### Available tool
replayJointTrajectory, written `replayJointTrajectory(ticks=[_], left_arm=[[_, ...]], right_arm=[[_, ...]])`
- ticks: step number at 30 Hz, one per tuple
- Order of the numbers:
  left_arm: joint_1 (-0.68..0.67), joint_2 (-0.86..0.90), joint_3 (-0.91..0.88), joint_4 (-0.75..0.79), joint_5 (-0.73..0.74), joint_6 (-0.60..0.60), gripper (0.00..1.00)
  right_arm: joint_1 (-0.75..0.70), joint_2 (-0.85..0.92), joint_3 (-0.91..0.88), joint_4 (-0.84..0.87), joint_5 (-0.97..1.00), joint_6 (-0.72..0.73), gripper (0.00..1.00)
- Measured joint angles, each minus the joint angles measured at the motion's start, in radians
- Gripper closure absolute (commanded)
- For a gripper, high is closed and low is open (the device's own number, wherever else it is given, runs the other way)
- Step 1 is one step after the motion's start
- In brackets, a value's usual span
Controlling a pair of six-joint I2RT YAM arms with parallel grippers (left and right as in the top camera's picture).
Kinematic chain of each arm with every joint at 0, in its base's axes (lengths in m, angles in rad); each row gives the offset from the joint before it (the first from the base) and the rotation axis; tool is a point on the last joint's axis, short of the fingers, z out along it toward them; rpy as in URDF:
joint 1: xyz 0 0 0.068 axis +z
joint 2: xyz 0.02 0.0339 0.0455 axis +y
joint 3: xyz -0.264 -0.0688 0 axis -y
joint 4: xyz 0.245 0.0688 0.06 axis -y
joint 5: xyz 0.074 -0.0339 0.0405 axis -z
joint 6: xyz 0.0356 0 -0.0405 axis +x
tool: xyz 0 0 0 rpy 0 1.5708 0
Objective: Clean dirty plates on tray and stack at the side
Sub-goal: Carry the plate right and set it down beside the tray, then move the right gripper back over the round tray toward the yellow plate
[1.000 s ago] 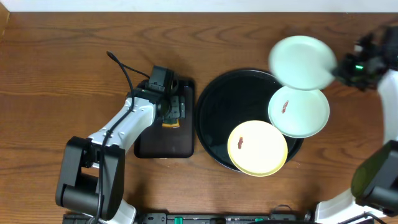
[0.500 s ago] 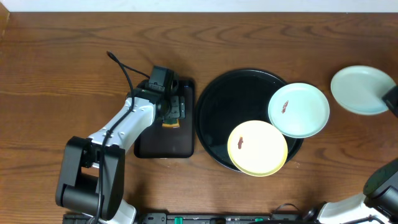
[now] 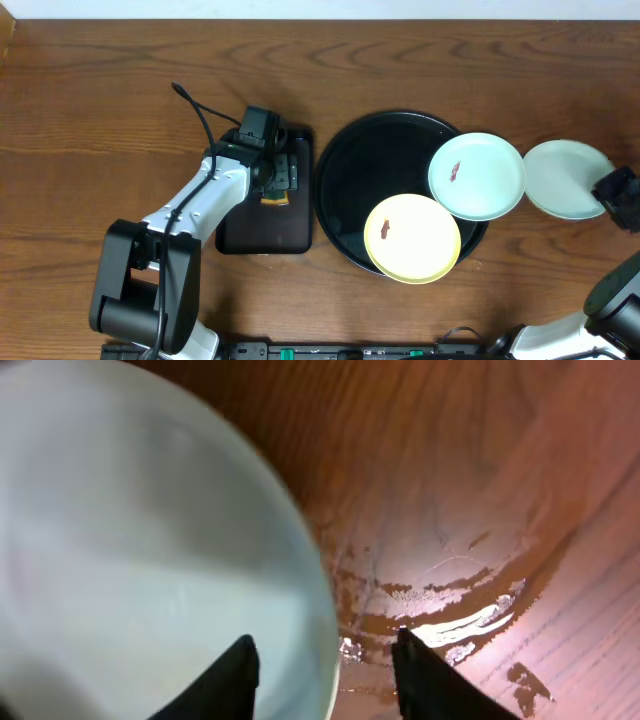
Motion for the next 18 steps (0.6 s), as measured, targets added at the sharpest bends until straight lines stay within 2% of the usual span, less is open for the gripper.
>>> replayJointTrajectory(ticks=[5,11,12,14,15,16,18], left_arm=[[0.000,0.000,0.000,0.000,0.000,0.000,0.16],[0.000,0.000,0.000,0.000,0.000,0.000,0.15],[0.000,0.000,0.000,0.000,0.000,0.000,0.15],[0.000,0.000,0.000,0.000,0.000,0.000,0.15],[0.000,0.000,0.000,0.000,0.000,0.000,0.15],[0.000,0.000,0.000,0.000,0.000,0.000,0.15],[0.000,0.000,0.000,0.000,0.000,0.000,0.15]], right_arm=[[0.000,0.000,0.065,-0.108,-0.058,-0.043,0.53],[0.046,-0.004,0.246,-0.244,-0.151,-0.116,0.57],[0.073,-0.008,0.270,-0.256,-0.186,-0.137,0.61],[0.136,-0.021,0.299,-0.267,-0.249,-0.177,0.76],[0.182,-0.029,0.309,-0.267,-0.291,-0.195,0.95],[0.223,-0.036,0.314,-0.266,-0.330,-0.211,0.99],[0.321,-0.045,0.317,-0.264,-0.396,-0.224,0.99]])
